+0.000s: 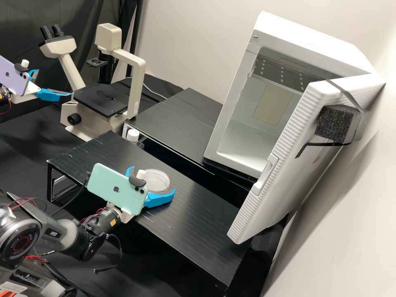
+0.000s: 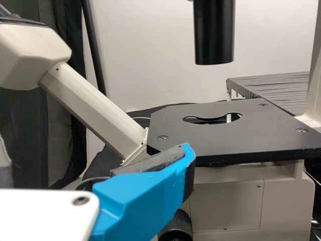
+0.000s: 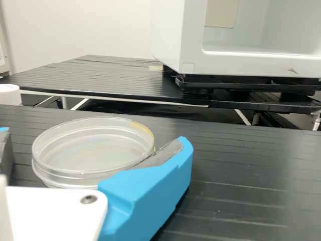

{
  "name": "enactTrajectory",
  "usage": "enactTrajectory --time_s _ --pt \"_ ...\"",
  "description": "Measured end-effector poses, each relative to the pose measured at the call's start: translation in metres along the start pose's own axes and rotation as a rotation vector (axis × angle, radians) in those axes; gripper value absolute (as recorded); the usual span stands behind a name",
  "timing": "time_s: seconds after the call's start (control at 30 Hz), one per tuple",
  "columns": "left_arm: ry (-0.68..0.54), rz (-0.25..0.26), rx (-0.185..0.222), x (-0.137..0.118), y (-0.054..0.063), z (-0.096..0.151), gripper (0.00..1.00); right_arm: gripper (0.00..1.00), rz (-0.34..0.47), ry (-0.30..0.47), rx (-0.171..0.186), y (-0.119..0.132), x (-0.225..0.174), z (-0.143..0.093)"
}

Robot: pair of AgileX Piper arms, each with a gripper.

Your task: Return the petri dish to the incubator.

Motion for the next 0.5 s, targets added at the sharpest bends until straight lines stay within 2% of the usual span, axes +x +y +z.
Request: enactTrajectory --time_s 0.5 --pt "0.0 0.0 0.0 0.0 0.0 0.0 1.0 0.0 0.003 -0.003 0.004 0.0003 0.0 0.0003"
